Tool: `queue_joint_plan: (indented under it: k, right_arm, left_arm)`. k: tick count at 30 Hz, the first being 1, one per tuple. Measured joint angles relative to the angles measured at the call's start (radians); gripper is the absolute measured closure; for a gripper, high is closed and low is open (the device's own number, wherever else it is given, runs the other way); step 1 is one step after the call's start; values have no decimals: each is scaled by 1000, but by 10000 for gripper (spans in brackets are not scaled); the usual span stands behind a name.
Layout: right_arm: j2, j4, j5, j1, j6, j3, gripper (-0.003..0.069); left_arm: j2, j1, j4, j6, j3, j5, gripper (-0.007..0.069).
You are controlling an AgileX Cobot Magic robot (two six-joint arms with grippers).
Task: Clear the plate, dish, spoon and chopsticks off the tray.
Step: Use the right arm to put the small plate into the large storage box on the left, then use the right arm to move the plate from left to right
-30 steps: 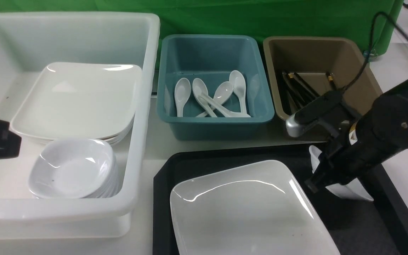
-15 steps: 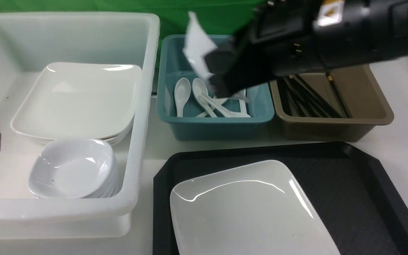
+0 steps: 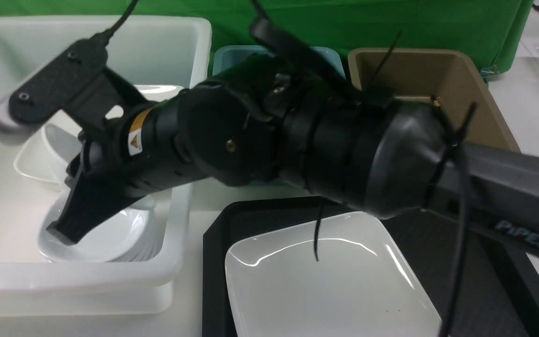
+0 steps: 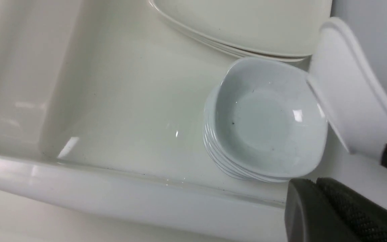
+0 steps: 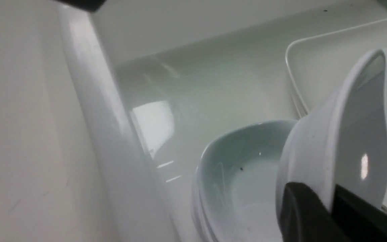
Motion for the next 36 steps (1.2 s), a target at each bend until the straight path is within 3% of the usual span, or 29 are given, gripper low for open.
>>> queue_joint_plan:
  k: [6,10,13,16,21,25,28,29,30,32,33,36]
  right_arm:
    - [61,-2,-32,0,-4,-6,587]
    - [82,-2,-33,1,-4,-6,522]
    - [83,-1,-32,11,-5,-6,352]
    - [77,-1,-13,16,8,-6,253]
    - [18,-5,85,12,12,-6,202]
    - [-67,-51,199,-13,41,-6,231]
    - [-152,-166,349,-69,143,-8,365]
    - [-207,-251,477,-130,189,-10,506]
    - [-234,-278,538,-176,210,-11,553]
    - [-262,-300,630,-227,226,-12,599]
    - [-295,-294,736,-319,224,4,629]
    - [-361,-213,768,-488,196,104,643]
  left_arm:
    - [0,0,7,0,0,-1,615]
    - [0,0,7,6,0,-1,615]
    - [0,0,7,11,0,-1,615]
    - [0,0,3,22,0,-1,615]
    - [0,0,-8,43,0,-1,615]
    - [0,0,-39,90,0,0,615]
    - [0,0,-97,162,0,0,615]
    - [0,0,-177,232,0,-4,615]
    - [3,0,-217,269,0,-8,615]
    - [6,0,-272,317,0,-14,615]
    - [18,0,-378,393,0,-21,615]
    - [47,-9,-506,500,0,-24,615]
